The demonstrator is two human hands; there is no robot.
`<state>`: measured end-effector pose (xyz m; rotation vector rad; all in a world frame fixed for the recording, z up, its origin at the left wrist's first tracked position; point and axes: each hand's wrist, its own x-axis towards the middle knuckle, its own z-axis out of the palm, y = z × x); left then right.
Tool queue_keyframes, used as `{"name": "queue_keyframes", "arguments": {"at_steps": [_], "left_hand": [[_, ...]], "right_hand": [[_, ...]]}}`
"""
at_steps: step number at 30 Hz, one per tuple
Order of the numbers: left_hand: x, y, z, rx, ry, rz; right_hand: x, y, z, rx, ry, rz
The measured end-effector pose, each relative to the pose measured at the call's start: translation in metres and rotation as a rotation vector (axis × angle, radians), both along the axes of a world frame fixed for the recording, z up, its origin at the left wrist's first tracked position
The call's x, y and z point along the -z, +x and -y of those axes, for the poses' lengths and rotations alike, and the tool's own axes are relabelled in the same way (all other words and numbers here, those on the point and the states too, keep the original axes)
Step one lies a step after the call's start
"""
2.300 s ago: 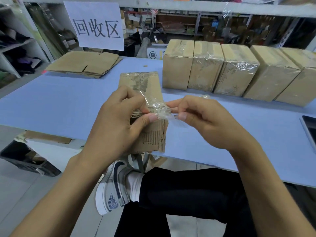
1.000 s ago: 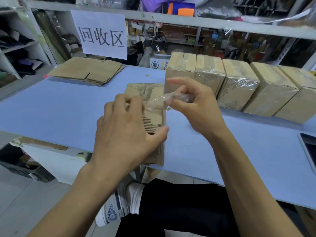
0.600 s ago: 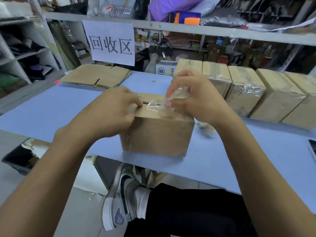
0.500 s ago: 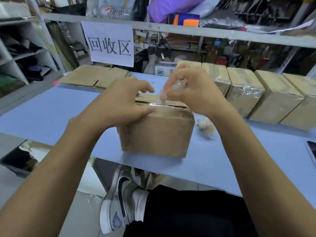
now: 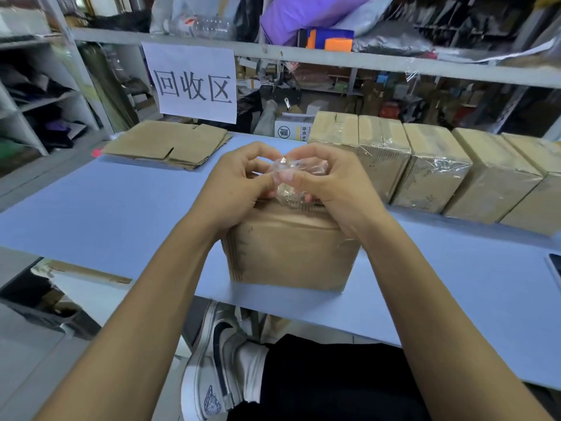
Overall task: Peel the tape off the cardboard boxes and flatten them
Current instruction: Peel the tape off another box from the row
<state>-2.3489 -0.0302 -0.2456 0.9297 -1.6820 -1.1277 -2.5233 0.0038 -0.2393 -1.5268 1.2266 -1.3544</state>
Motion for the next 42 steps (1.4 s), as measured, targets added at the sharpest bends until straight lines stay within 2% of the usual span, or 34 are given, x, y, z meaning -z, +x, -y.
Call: {"name": "queue_keyframes", "arguments": {"at_steps": [6,10,14,18,21,24,29,33,35,38,42], "left_hand": [[-0.002,-0.004,-0.007,-0.059,-0.040,0.077],[0.001,-0.006,-0.006,-0.146,-0.044,0.075],[0.003,-0.004,-0.006,-0.120,-0.111,0.166],[0.000,-0.003,-0.012,-0.011,-0.135,0.136],[0.002,-0.006,-0.008,-0.032,-0.140,0.124],[0.004,-0.007,-0.009,-0.044,-0.150,0.109],[0.004,-0.008,-0.013,-0.118,-0.146,0.100],[0.006,-0.013,-0.012,-0.238,-0.164,0.201],[0.006,-0.016,-0.011,-0.271,-0.188,0.255],[0.006,-0.015,-0.012,-0.216,-0.243,0.348],[0.004,-0.014,-0.018,-0.108,-0.215,0.322]], "right_hand": [[0.001,-0.008,0.000,-0.171,0.012,0.086],[0.000,-0.020,-0.002,-0.322,0.110,0.111],[0.005,-0.012,0.001,-0.103,0.024,0.027],[0.010,-0.003,0.005,0.099,-0.033,-0.130],[0.012,0.001,0.002,0.115,-0.069,-0.217],[0.009,-0.004,-0.003,-0.009,-0.036,-0.254],[0.003,-0.012,-0.006,-0.133,0.022,-0.204],[0.005,-0.013,-0.004,-0.103,0.016,-0.073],[0.010,-0.012,0.001,0.004,0.006,-0.037],[0.015,-0.009,0.007,0.183,-0.002,-0.011],[0.010,-0.008,0.002,0.151,-0.010,0.096]]}}
